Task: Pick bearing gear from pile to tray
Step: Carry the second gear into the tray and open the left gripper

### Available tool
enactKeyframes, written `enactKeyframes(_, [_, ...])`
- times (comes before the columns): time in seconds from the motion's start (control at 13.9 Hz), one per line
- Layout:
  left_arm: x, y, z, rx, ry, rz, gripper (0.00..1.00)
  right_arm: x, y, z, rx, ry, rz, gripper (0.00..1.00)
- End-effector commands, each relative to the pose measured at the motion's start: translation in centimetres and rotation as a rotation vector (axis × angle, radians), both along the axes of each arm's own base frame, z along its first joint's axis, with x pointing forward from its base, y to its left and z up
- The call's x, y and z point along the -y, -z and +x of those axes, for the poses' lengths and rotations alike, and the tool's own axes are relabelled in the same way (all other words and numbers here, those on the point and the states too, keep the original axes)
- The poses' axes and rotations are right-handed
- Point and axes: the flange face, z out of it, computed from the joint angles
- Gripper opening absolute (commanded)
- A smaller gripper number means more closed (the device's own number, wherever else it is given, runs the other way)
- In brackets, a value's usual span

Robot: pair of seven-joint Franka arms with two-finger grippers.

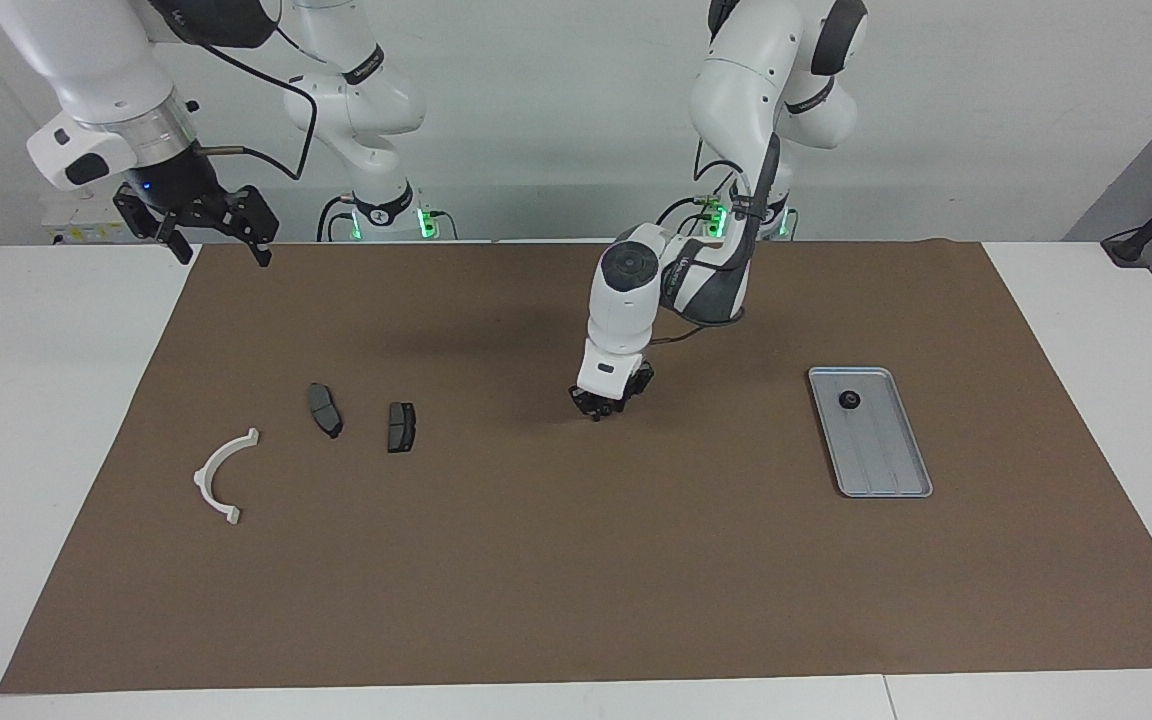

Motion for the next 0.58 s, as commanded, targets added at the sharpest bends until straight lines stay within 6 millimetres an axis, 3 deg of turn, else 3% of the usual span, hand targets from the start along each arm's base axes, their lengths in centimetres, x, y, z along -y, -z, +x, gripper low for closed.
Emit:
enactKeyframes(0.0, [-0.8, 1.1, 0.0, -0.024, -0.02, 0.048, 0.0, 0.5, -0.2, -0.9, -0.003, -0.011, 0.003, 1.0])
enactKeyframes(0.14, [-3.2, -0.4, 1.5, -0.043, -0.035, 0.108, 0.0, 0.5, -0.2, -0.9, -0.002, -0.014, 0.003, 1.0])
enactKeyframes(0.22, [-5.5, -2.6, 2.7, -0.035, -0.057, 0.108, 0.0, 0.6, -0.2, -0.9, -0.002, -0.013, 0.002, 1.0])
enactKeyframes(0.36, [-11.8, -5.5, 5.4, -0.033, -0.049, 0.095, 0.0, 0.5, -0.3, -0.9, 0.0, -0.014, 0.002, 1.0])
enactKeyframes(0.5, [-17.8, -6.8, 7.1, -0.047, 0.008, 0.093, 0.0, 0.5, -0.5, -0.9, 0.003, -0.011, 0.001, 1.0])
